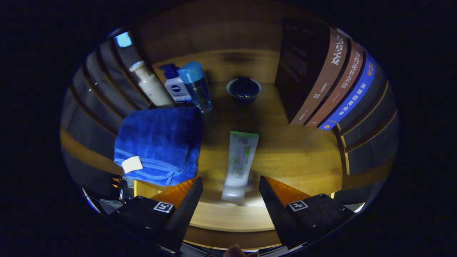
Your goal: Pull open the drawer, take out the items inside it, and place them on the countertop above the cabinet.
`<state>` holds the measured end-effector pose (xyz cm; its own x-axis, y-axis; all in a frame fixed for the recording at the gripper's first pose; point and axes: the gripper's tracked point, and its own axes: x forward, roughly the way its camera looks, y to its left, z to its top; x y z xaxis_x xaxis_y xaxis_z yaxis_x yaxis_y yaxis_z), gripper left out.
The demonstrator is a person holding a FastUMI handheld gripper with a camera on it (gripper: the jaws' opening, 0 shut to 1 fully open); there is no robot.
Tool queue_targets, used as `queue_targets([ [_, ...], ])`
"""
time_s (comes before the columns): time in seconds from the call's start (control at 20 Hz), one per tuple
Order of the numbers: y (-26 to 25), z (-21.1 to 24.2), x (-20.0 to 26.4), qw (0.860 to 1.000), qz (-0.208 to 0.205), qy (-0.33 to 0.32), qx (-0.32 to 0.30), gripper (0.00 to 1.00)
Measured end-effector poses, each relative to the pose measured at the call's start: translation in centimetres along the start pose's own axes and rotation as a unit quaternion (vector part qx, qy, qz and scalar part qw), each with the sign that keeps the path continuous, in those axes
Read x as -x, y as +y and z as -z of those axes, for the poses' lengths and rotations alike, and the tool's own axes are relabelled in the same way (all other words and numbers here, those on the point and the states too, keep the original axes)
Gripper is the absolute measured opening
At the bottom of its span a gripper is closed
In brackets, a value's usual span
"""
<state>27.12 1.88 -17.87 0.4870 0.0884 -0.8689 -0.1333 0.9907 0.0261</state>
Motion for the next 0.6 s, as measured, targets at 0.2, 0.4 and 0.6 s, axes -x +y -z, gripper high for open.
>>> queue_targets([
  [0.2, 1.4, 1.8, 5.4, 0.997, -0.031, -0.051, 0.051, 1.00],
  [0.4, 4.1, 5.4, 10.4, 0.985, -0.097, -0.130, 0.056, 1.00],
  [0.6, 6.1, 8.8, 13.4, 0.970, -0.125, -0.204, 0.046, 1.00],
])
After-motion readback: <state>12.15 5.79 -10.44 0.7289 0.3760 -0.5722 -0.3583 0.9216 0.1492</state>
